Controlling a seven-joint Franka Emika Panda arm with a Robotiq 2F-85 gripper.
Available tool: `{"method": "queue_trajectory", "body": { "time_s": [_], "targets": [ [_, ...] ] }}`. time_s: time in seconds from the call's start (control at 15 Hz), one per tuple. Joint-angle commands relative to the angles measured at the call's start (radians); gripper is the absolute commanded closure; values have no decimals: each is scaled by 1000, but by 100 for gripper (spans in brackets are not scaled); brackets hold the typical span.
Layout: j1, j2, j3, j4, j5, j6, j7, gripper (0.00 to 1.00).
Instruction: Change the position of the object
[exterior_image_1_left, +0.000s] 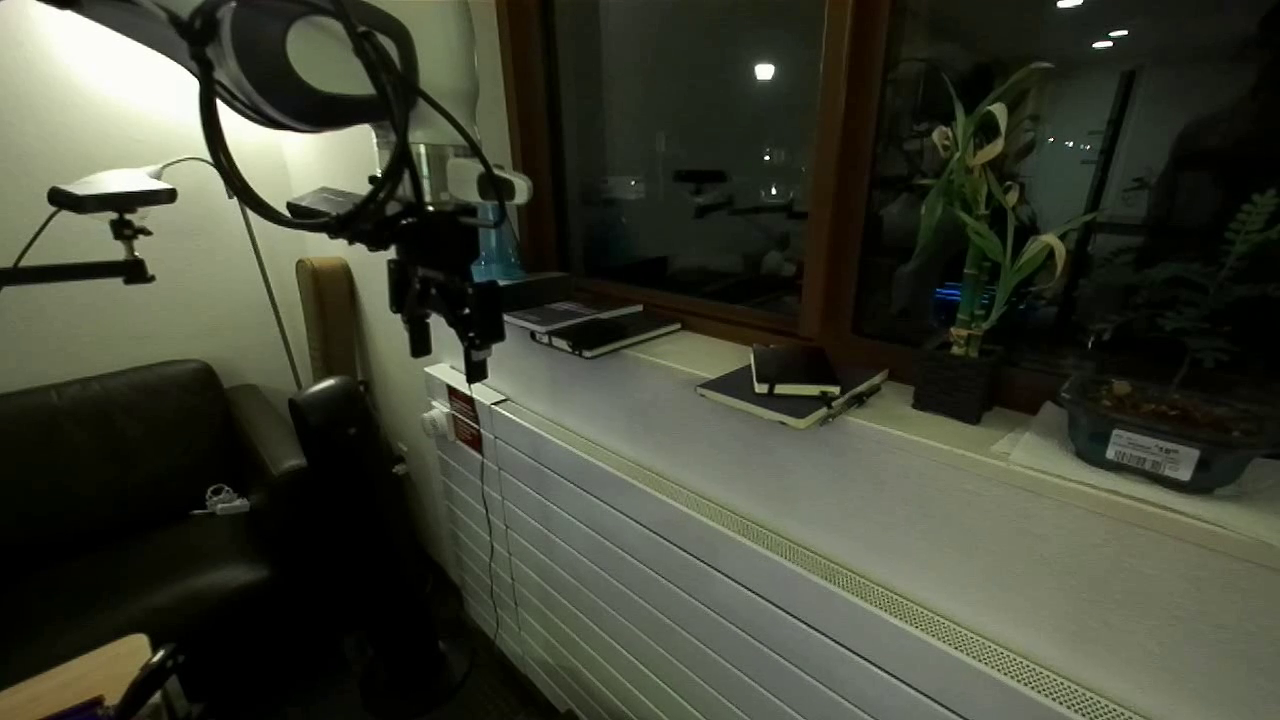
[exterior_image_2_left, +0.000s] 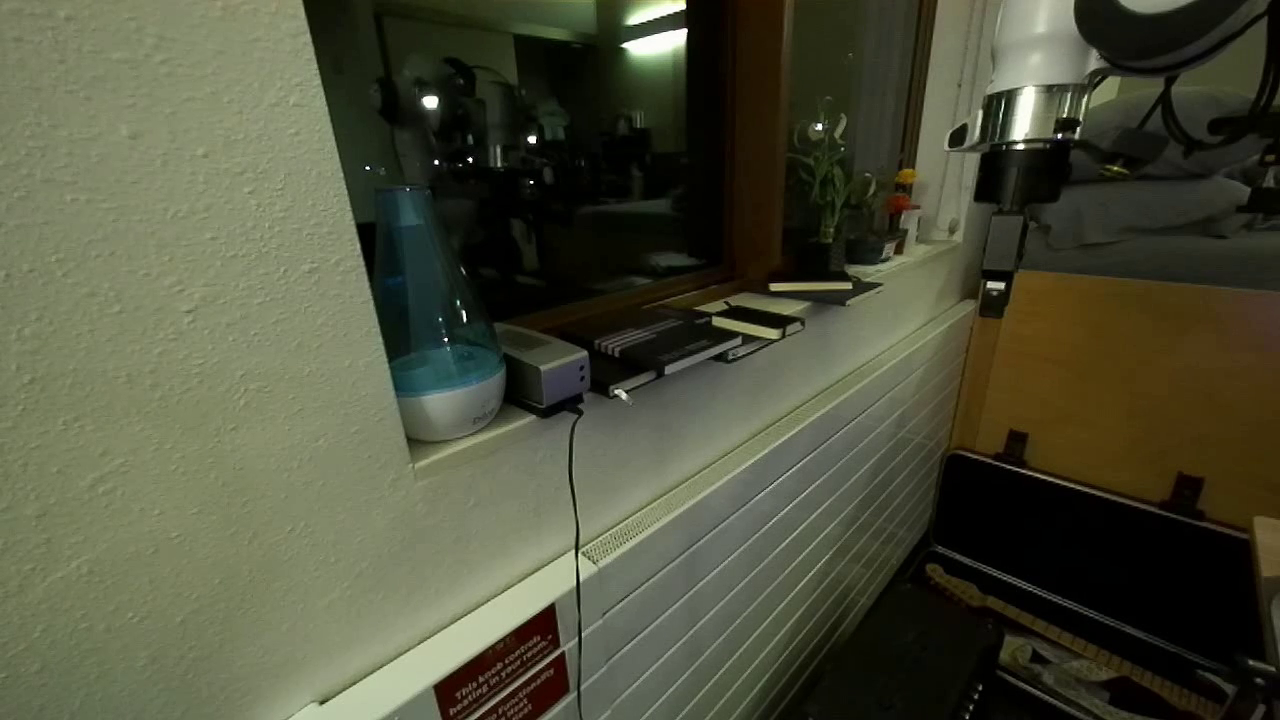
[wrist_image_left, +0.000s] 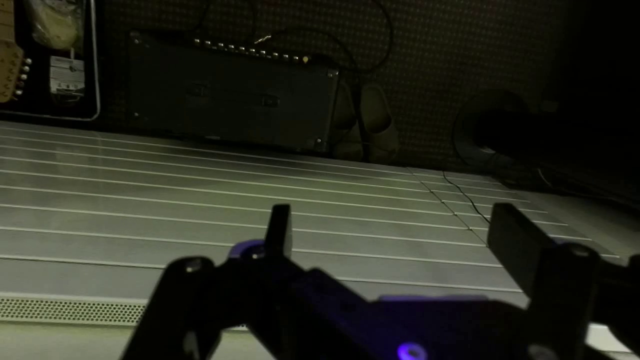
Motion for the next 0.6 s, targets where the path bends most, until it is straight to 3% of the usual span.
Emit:
{"method": "queue_trajectory", "body": {
  "time_s": [0.0,0.27,0.53],
  "targets": [
    [-12,1,11,2,4,-2,-3,0],
    [-12,1,11,2,4,-2,-3,0],
    [-15,30,42,67,-73,35,6,0]
  ]
}}
